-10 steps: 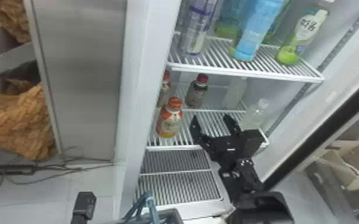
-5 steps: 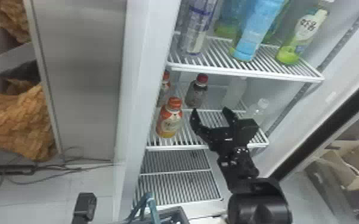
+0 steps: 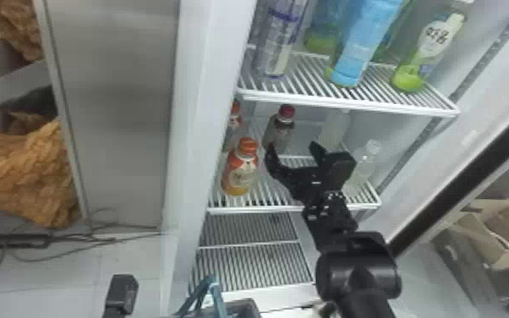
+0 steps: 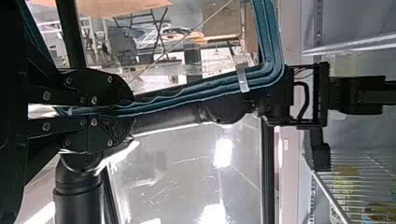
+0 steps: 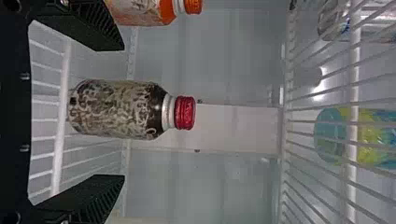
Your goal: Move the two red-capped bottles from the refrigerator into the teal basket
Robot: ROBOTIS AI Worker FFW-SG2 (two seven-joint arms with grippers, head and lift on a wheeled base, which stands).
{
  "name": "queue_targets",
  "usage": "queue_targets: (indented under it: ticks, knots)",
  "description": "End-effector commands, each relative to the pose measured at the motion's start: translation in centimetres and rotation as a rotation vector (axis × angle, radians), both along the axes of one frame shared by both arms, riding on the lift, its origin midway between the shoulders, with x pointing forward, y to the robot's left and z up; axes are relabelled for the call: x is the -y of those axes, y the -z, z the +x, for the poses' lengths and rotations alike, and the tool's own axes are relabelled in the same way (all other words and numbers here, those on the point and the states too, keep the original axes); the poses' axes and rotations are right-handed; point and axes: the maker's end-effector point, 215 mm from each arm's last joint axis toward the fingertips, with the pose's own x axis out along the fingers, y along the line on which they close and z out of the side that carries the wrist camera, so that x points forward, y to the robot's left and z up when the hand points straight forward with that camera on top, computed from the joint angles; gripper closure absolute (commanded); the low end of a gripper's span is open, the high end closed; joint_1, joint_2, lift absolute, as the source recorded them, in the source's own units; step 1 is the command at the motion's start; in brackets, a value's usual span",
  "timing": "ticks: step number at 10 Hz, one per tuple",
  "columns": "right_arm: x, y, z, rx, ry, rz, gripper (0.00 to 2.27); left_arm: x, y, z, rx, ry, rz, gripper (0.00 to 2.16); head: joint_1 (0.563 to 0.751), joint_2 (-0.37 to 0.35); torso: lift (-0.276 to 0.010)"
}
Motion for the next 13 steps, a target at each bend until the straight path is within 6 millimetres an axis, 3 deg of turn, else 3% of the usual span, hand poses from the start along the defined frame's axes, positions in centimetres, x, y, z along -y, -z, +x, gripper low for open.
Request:
queue_targets:
  ticks: [1,5,13]
  knots:
    - [-0.1,-0.4,1.2,0.0,-0.002,-0.008,0.02,0.0,0.0,0.0,0.001,0.002,0.0,1.08,0.695,-0.35,-0.228]
    - [0.2,-0.3,3.6,-0.034,0.014,0.003,0.02,0.1,-0.1,0.1,0.003,0.003,-0.001,1.08,0.695,-0.35,-0.228]
    - [-0.3,0.6,5.4,-0.076,0.017,0.006,0.03,0.1,-0.1,0.2,0.004,0.005,0.002,1.08,0.695,-0.35,-0.228]
